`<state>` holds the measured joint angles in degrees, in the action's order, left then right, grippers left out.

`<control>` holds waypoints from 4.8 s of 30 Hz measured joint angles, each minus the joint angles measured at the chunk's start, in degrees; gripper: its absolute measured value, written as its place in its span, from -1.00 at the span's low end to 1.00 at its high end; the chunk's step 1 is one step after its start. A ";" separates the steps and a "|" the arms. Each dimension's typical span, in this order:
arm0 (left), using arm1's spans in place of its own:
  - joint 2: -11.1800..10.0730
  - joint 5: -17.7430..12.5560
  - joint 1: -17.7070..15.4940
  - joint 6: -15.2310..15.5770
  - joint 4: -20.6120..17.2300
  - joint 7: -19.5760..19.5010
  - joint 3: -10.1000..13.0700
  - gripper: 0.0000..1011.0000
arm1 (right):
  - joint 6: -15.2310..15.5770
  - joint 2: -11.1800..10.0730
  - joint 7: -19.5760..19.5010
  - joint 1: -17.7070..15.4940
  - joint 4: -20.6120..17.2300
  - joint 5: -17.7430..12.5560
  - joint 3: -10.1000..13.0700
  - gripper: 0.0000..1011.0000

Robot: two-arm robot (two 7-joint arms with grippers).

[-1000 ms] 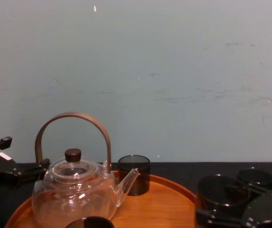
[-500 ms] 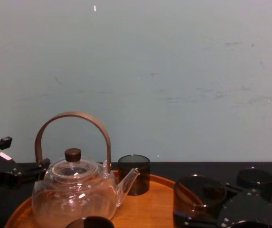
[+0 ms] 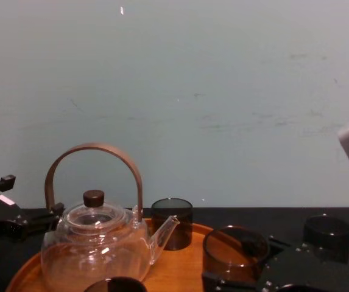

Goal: Pick up the glass from the table and place it on the tray.

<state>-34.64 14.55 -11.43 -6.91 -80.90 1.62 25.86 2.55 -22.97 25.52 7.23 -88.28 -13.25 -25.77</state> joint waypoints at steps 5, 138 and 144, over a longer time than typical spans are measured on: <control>0.00 0.00 0.00 0.00 0.00 0.00 0.00 1.00 | -0.04 0.35 0.22 0.41 0.43 0.03 -0.40 0.79; 0.00 0.00 0.00 0.00 0.00 0.00 0.00 1.00 | -1.44 1.75 4.27 2.83 8.38 -3.21 -3.65 0.98; 0.00 0.00 0.00 0.00 0.00 0.00 0.00 1.00 | -1.42 0.17 3.83 1.47 7.18 -3.47 -2.99 0.98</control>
<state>-34.64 14.55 -11.43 -6.91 -80.90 1.62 25.86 1.14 -22.80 29.35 8.69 -81.11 -16.73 -28.76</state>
